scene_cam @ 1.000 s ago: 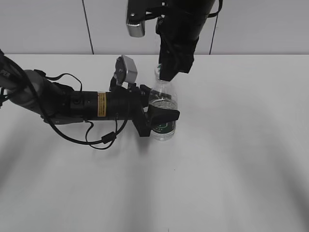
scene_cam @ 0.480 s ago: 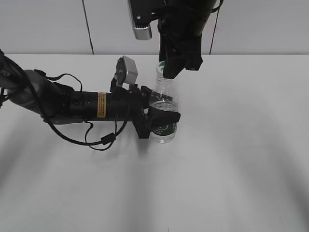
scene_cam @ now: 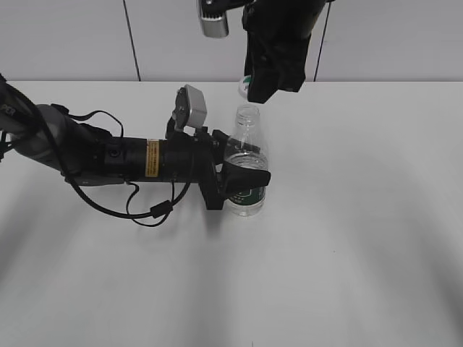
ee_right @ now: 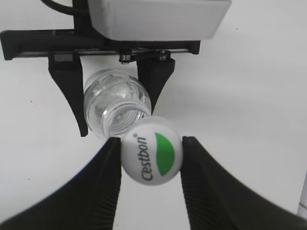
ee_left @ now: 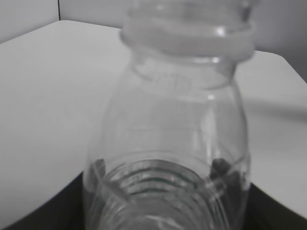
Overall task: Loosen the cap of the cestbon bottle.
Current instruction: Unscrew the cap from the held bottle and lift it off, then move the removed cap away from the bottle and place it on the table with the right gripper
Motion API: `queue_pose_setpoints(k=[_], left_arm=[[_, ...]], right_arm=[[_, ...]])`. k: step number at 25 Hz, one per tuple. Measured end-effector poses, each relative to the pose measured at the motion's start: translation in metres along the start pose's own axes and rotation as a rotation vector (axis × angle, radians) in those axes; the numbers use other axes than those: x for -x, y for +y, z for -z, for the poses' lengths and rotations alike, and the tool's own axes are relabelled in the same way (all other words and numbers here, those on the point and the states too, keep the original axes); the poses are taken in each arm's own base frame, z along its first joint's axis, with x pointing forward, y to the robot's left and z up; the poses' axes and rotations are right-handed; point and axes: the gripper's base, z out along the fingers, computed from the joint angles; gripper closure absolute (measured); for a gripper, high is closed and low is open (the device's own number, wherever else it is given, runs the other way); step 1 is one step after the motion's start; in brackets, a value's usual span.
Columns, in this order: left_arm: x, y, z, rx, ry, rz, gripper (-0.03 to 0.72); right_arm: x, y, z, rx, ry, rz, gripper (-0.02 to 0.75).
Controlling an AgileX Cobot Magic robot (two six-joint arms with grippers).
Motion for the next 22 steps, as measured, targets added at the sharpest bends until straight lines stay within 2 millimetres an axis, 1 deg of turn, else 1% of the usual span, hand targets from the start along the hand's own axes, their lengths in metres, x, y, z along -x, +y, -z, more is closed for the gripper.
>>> queue_pose_setpoints(k=[3,5,7,9,13,15,18,20,22], left_arm=[[0.0,0.0,0.0,-0.002,0.0,0.0,0.286],[0.0,0.0,0.0,-0.002,0.0,-0.001,0.286],[0.0,0.0,0.0,-0.003,0.001,-0.002,0.286],[0.0,0.0,0.0,-0.004,0.002,-0.002,0.286],[0.0,0.0,0.0,-0.005,0.002,-0.002,0.286],[0.0,0.0,0.0,-0.005,0.002,-0.002,0.286],[0.0,0.0,0.0,-0.005,0.002,-0.003,0.286],[0.0,0.0,0.0,-0.005,0.002,-0.003,0.286],[0.0,0.0,0.0,-0.005,0.002,-0.003,0.286]], right_arm=[[-0.001,0.001,0.013,-0.032,0.007,-0.141,0.438],[-0.007,0.0,0.024,-0.064,0.019,-0.271,0.439],[-0.018,-0.003,0.031,-0.088,0.025,-0.419,0.439],[-0.034,-0.008,0.034,-0.096,0.016,-0.608,0.439],[-0.083,-0.017,0.03,-0.092,0.021,-1.008,0.439],[-0.11,-0.015,0.026,-0.083,0.045,-1.174,0.439],[-0.151,-0.006,0.016,-0.056,0.103,-1.385,0.439],[-0.172,0.004,0.004,-0.034,0.14,-1.489,0.439],[-0.186,0.015,-0.01,-0.016,0.168,-1.553,0.439]])
